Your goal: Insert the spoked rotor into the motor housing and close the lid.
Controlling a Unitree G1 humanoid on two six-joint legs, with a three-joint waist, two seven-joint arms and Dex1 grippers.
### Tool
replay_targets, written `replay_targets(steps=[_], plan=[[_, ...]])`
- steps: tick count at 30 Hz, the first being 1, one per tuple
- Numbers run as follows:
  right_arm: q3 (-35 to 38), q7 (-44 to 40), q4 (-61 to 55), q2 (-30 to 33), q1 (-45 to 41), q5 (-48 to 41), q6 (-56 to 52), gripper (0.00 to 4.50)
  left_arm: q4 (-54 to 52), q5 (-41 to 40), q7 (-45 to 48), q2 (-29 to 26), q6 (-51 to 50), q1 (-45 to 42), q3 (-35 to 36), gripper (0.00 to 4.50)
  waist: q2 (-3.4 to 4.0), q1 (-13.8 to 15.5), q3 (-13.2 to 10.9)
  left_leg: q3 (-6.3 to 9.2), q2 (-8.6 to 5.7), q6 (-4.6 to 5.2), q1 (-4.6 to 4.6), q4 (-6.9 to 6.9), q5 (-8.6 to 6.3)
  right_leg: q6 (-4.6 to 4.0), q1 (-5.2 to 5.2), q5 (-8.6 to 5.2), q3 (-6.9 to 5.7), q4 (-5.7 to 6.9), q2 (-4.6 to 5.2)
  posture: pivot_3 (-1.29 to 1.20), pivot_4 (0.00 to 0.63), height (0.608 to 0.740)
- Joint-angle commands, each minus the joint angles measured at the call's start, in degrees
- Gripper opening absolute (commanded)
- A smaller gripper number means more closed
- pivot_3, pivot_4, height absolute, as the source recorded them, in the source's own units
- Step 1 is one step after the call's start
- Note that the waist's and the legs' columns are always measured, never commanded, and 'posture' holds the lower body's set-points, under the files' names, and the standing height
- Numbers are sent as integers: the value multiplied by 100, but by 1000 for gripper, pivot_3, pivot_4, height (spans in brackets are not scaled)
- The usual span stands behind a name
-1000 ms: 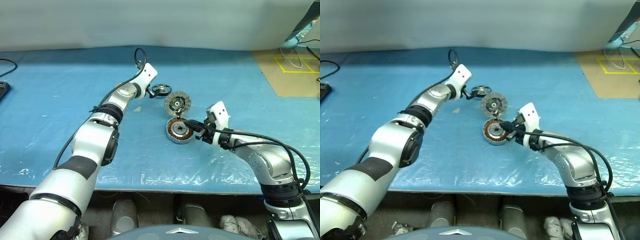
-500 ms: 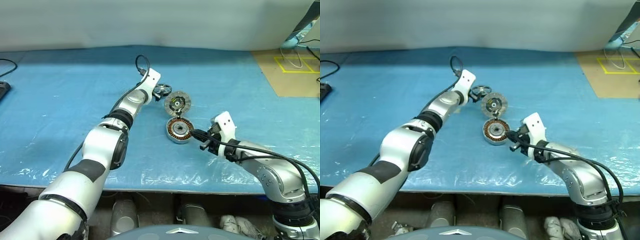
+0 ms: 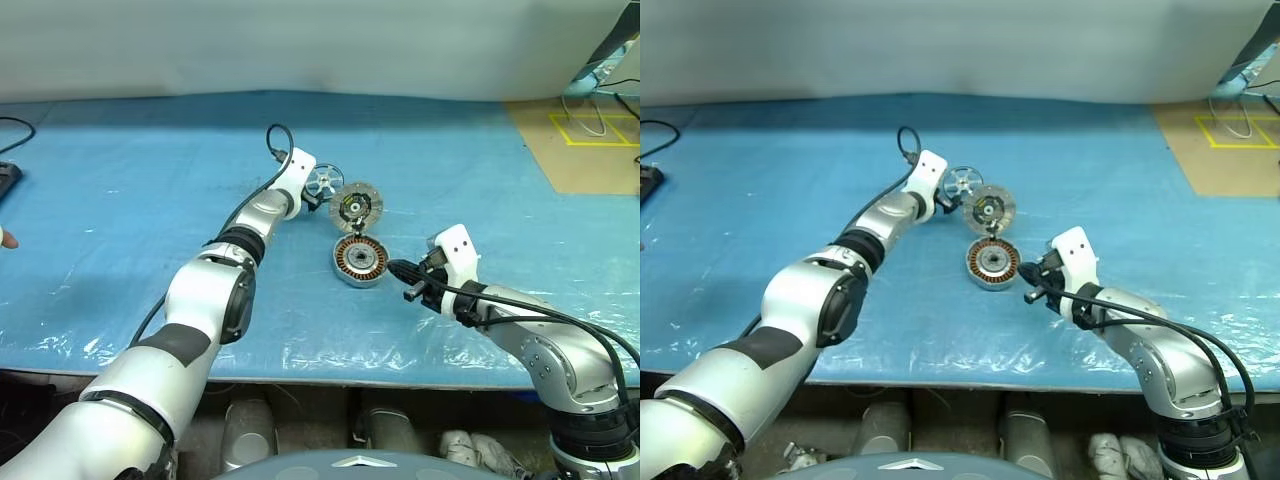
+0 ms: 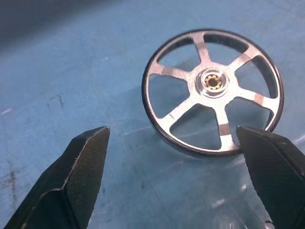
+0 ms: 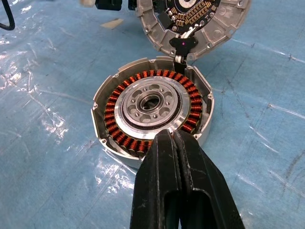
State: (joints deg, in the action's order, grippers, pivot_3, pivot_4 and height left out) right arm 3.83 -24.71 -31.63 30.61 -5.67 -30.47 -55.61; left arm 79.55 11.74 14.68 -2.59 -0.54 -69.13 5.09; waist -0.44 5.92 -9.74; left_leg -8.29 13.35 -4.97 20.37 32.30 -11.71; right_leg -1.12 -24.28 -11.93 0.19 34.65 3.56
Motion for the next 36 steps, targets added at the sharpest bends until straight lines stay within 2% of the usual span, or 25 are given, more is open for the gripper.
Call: replay_targets(steps=[1, 8, 16, 19, 22, 25, 28, 34, 35, 36], plan=[[194, 37, -180, 78, 18, -63, -54, 0, -80, 75, 2, 37, 46, -50, -53, 4443, 0, 4, 0, 0, -1, 0, 0, 0, 0, 0, 0, 0, 0, 0, 1, 0, 150, 740], [262, 135, -324, 94, 188, -91, -158, 0, -74, 42, 109, 137, -35, -36, 3, 4443, 0, -2, 0, 0, -45, 1, -2, -8, 0, 22, 0, -12, -2, 2, 54, 0, 150, 740], [355, 255, -506, 120, 331, -103, -322, 0, -76, -390, -14, 257, -403, -37, 535, 4443, -1, 7, -1, 10, -65, 1, 17, -5, 0, 42, 0, -10, -9, -2, 75, 0, 150, 740], [445, 305, -558, 117, 373, -98, -393, 0, -81, -486, 8, 310, -468, -31, 653, 3817, -1, 7, -1, 11, -65, 1, 19, -4, 0, 43, 0, -11, -9, -3, 75, 0, 150, 740], [485, 323, -608, 107, 406, -106, -435, 0, -82, -509, -46, 351, -512, -27, 696, 2820, -2, 7, -1, 14, -65, 1, 23, -4, 0, 44, 0, -12, -10, -5, 75, 0, 150, 740], [475, 391, -663, 55, 437, -105, -480, 0, -80, -543, 84, 389, -601, 6, 732, 2820, -2, 3, -1, 16, -65, 2, 23, -4, 1, 45, 0, -12, -11, -4, 75, 0, 150, 740], [457, 439, -693, 29, 461, -96, -500, 0, -86, -574, 128, 381, -618, 46, 749, 2262, -2, 6, -1, 18, -66, 2, 25, -4, 1, 47, 0, -13, -12, -6, 76, 0, 150, 740], [484, 495, -612, 2, 424, -68, -490, 0, -104, -747, 214, 306, -640, 93, 893, 201, -2, 0, -1, 21, -66, 1, 27, -5, 0, 48, 0, -14, -14, -8, 75, 0, 150, 740], [480, 508, -594, -14, 418, -65, -476, 0, -113, -774, 358, 286, -610, 112, 908, 7, -1, -1, -1, 21, -66, 1, 27, -4, 0, 48, 0, -14, -14, -8, 75, 0, 150, 740], [473, 518, -583, -29, 414, -63, -466, 0, -120, -789, 468, 269, -592, 132, 910, 7, -1, -1, -1, 21, -66, 1, 27, -4, 0, 48, 0, -14, -14, -8, 75, 0, 150, 740]])
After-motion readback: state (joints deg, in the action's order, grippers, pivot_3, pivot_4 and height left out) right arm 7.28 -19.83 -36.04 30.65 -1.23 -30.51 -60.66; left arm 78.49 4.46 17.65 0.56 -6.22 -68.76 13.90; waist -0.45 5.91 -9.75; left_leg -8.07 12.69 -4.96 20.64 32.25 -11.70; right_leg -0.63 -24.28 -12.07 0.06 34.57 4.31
